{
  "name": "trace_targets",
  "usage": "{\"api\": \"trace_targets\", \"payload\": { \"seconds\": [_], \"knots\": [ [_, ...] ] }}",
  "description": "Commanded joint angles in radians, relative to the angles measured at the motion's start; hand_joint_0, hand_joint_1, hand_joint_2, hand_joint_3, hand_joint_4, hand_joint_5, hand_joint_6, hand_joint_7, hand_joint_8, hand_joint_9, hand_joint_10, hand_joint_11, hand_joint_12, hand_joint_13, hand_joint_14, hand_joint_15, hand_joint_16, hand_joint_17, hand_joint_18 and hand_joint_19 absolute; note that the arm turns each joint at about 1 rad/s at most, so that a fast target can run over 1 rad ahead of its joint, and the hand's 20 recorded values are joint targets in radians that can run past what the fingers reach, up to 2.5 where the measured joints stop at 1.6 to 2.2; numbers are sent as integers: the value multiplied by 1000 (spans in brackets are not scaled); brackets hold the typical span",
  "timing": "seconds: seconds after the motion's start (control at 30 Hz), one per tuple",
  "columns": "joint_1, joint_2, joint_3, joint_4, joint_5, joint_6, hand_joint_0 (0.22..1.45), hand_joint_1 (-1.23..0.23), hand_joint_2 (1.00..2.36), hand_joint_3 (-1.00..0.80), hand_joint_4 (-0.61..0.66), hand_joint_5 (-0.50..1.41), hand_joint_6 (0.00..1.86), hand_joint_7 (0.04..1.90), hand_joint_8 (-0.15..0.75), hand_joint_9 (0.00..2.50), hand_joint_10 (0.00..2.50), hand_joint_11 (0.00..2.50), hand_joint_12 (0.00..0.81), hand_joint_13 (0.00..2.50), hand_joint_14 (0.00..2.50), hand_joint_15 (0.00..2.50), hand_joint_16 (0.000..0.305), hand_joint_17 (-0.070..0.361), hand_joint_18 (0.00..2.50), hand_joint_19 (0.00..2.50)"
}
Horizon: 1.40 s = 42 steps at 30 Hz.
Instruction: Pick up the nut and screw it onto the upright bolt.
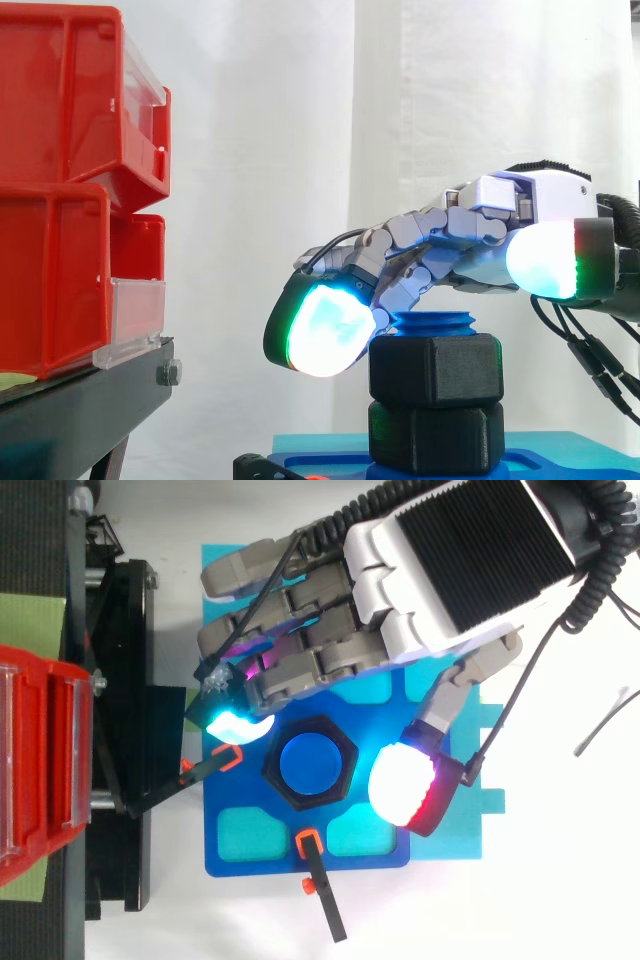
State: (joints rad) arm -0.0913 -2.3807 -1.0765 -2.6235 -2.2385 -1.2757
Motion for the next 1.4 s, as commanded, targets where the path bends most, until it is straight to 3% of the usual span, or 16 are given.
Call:
{"api": "trace_targets", "payload": {
  "seconds": [0.0,0.43,0.63,0.9,1.37],
  "knots": [
    [5,0,0,0,5,-1,453,-104,1000,-500,190,-111,503,739,216,679,0,0,281,426,0,0,36,81,65,0],
    [12,0,-2,-9,11,-1,468,-135,1000,-500,226,-75,503,868,228,748,0,0,272,488,0,0,35,78,124,0],
    [13,0,-25,-1,11,-1,473,-152,1000,-500,249,-57,504,969,230,778,0,0,268,504,0,0,34,77,154,0],
    [8,0,-26,3,11,-1,482,-164,1000,-500,226,-19,505,1169,237,852,0,0,249,560,0,0,33,74,228,0],
    [1,0,-26,6,10,-1,491,-178,1000,-500,197,7,504,1299,242,918,0,0,236,623,0,0,31,70,319,37]
  ]
}}
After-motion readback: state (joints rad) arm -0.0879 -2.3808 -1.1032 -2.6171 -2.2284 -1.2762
